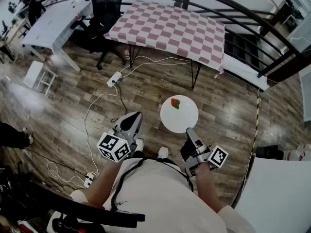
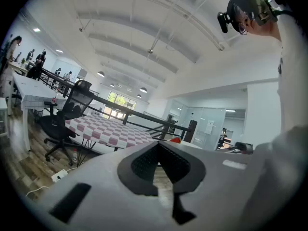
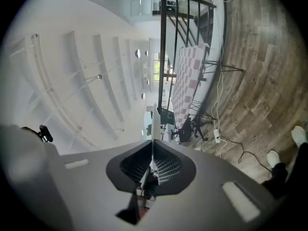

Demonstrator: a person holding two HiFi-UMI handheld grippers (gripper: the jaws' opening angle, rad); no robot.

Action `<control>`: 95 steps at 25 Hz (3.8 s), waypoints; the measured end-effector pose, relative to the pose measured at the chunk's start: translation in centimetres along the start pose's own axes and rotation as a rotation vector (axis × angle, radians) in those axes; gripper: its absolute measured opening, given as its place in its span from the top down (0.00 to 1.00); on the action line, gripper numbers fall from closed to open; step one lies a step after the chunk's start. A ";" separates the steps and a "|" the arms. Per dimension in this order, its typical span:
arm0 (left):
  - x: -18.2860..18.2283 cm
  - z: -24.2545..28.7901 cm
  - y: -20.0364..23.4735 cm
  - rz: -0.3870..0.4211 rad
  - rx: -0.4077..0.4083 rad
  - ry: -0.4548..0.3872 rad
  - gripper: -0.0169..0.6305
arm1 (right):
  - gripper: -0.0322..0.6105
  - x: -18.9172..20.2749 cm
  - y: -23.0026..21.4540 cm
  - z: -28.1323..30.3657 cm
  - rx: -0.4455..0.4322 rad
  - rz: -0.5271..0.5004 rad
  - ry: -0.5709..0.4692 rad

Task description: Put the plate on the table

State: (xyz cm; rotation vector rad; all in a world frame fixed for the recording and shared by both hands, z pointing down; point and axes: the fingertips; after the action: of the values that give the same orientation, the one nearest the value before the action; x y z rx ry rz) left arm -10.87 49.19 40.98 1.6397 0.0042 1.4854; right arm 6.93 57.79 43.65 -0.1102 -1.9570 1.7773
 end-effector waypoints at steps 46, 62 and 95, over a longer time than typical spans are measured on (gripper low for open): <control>-7.9 -6.2 15.0 -0.045 0.066 0.005 0.96 | 0.92 8.8 4.1 14.1 -0.002 -0.063 -0.086; -9.0 -8.3 19.0 -0.076 0.013 -0.021 0.96 | 0.91 10.1 4.0 17.5 0.006 -0.076 -0.053; -14.9 10.0 20.3 -0.031 -0.042 -0.020 0.96 | 0.92 -6.3 -1.1 27.9 -0.047 -0.063 0.000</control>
State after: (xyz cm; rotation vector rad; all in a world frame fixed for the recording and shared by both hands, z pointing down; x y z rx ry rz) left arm -17.92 23.03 42.50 1.6141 -0.0126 1.4369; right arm 1.46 29.72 41.94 -0.0633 -1.9814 1.6919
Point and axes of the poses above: the fingertips, and each gripper's own axes: z forward along the fingers, y to its left, x out of its underside, and after that the axes turned 15 degrees about -z, right-handed
